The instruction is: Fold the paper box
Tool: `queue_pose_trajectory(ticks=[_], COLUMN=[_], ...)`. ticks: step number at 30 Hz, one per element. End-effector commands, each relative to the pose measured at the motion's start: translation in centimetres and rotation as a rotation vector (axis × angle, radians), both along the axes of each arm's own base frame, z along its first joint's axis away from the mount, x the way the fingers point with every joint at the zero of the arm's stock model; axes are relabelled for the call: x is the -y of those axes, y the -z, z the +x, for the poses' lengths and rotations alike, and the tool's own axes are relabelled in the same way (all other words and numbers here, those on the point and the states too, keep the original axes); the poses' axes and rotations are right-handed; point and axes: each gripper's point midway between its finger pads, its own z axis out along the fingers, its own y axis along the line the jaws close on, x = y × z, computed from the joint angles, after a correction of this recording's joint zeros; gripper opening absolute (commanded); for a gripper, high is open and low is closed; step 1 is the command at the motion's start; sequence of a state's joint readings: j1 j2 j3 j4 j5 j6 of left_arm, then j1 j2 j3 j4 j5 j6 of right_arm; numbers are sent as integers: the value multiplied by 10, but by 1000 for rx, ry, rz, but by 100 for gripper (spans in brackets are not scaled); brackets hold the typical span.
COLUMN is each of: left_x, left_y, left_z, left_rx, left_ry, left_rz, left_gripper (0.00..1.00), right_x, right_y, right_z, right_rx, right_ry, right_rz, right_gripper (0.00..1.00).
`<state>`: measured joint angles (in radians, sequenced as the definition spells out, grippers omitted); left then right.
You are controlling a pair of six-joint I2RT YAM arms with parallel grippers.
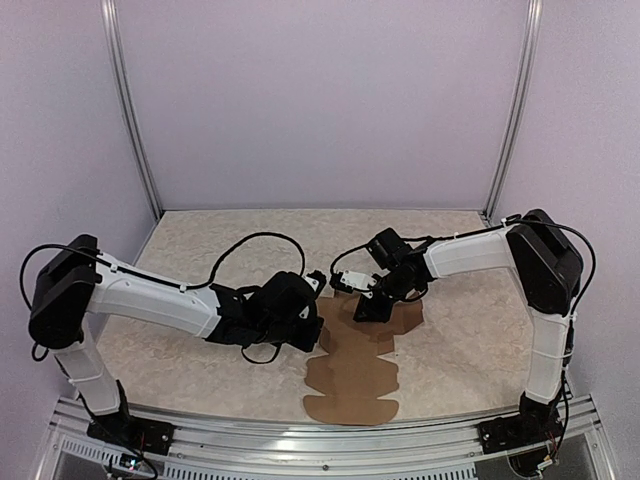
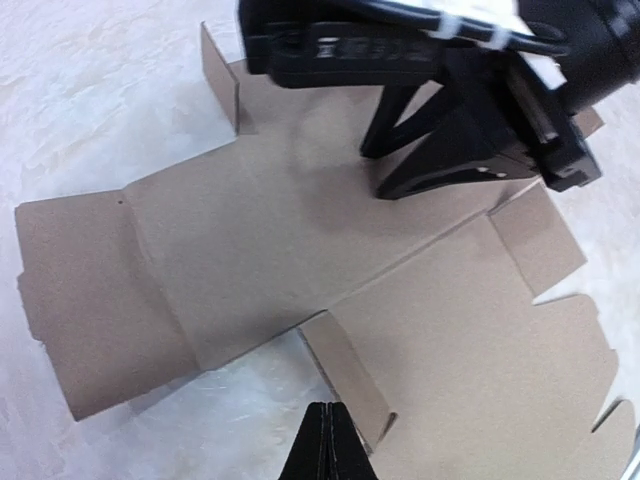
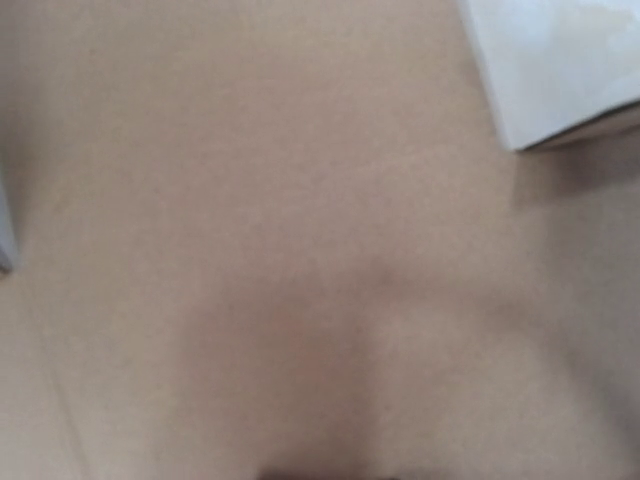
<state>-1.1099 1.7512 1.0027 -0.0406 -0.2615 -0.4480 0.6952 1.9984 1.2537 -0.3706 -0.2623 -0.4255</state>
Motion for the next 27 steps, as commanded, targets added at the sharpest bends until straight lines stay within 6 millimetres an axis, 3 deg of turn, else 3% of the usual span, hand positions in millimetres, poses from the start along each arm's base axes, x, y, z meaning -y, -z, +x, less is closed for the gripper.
queue_pose_trajectory(ticks=[1, 9, 17, 27], left_x=[-17, 14, 41, 40], left_y=[16, 31, 41, 79], left_z=[4, -9, -2, 5], left_rx=[-46, -86, -91, -200], left_ry=[6, 107, 142, 126], left_rz=[74, 63, 53, 142], left_gripper=[0, 0, 0, 0], right_x=[52, 52, 53, 54], right_y=[74, 77, 78, 77], right_z=[-53, -55, -56, -56], right_rx=[-228, -238, -247, -257], right_ry=[8, 7, 8, 13], right_rz=[-235, -237, -239, -233], right_gripper=[24, 24, 24, 24])
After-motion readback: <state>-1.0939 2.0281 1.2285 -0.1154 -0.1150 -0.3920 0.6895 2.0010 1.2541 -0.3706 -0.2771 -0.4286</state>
